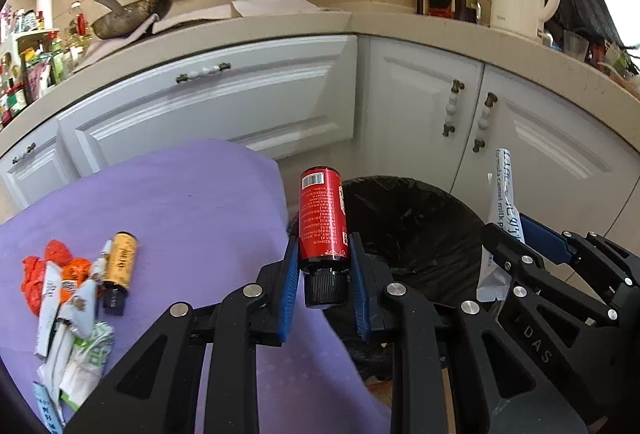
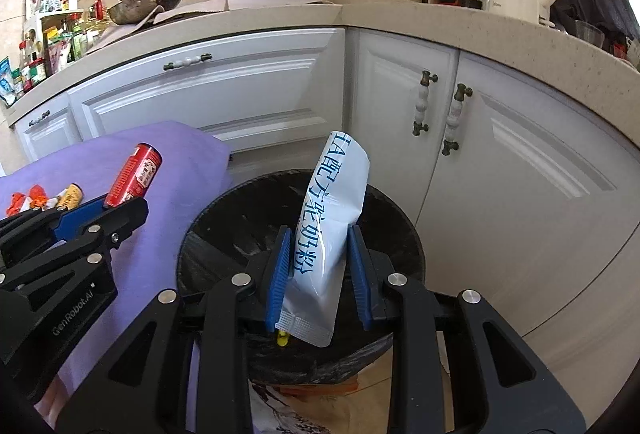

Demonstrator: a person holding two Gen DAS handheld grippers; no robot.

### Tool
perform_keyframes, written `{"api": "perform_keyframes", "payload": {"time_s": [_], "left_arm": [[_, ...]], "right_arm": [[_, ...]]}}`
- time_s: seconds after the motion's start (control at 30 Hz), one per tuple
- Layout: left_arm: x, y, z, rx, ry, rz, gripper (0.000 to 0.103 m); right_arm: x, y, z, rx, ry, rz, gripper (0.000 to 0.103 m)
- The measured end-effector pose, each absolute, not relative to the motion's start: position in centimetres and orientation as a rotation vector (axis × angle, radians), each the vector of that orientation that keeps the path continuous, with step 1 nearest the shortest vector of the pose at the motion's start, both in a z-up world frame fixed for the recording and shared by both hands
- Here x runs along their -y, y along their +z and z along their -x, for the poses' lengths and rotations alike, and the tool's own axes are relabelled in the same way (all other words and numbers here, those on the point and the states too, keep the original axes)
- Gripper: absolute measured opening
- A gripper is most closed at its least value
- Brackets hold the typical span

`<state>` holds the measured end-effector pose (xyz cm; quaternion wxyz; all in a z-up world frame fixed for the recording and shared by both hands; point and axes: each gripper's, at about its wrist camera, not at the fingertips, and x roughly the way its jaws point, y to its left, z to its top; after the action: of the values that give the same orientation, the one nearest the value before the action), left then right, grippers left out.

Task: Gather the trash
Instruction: 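Carry sachet and red bottle over the bin and open both grippers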

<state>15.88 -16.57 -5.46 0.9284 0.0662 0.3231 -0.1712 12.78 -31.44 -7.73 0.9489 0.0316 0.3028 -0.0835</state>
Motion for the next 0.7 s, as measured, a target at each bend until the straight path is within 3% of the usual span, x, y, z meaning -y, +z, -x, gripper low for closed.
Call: {"api": "perform_keyframes", "payload": {"time_s": [0.57,0.63,0.7], "left_arm": [[19.0,-6.0,-18.6,-0.726,-0.334,-0.163,0.026],[19.1,-6.1,-18.7,-0.732,-0.328,-0.167,0.035],[18.9,-6.0,-18.7,-0.732,-0.319,-0.161,0.045]], "right_arm": [[33.2,-8.2,-15.2,-0.609,-0.196,-0.082,0.03],[33.3,-8.2,-15.3,-0.611,-0.202,-0.087,0.032],[33.6,-8.1,-15.3,-0.607,-0.211,-0.099,0.045]]}}
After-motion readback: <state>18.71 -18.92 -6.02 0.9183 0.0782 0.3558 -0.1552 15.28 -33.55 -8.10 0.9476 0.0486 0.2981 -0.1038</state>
